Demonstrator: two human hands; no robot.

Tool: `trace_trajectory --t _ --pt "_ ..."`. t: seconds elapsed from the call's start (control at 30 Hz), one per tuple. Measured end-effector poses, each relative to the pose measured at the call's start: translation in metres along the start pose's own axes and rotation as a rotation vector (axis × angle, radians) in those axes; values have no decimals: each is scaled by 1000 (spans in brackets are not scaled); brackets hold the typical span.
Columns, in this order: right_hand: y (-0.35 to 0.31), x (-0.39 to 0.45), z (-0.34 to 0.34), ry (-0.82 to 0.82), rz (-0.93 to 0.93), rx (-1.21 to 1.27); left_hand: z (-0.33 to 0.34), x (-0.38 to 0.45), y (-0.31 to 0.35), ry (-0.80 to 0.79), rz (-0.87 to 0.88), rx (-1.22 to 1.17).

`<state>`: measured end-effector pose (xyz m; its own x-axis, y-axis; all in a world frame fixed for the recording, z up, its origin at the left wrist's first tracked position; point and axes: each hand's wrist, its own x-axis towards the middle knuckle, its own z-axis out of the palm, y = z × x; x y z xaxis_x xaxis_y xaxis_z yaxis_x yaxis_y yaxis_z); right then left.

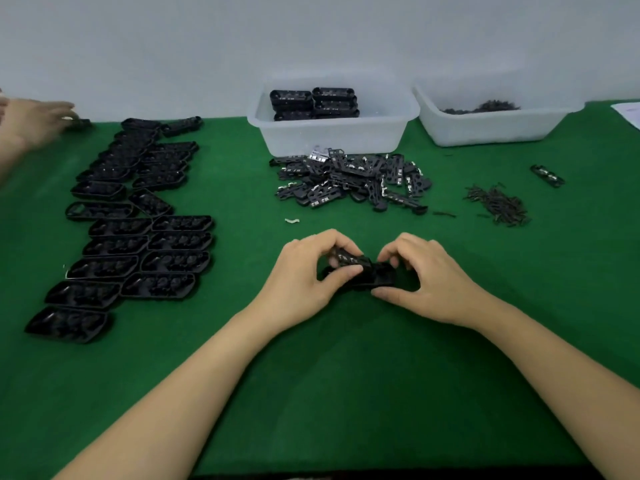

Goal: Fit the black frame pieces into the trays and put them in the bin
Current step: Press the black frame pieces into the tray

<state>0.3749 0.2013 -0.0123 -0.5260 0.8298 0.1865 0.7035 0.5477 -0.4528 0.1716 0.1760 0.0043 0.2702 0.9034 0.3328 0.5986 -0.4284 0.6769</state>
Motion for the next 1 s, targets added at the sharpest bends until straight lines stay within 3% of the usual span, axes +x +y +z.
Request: trace_trajectory --t 0.5,0.83,1.0 --pt "2 2 2 1 -6 13 -1 7 3 -108 15 -96" --pt "2 3 1 2 -1 11 -5 17 1 -143 63 -7" --pt "2 3 2 12 4 11 -10 31 7 -206 130 157"
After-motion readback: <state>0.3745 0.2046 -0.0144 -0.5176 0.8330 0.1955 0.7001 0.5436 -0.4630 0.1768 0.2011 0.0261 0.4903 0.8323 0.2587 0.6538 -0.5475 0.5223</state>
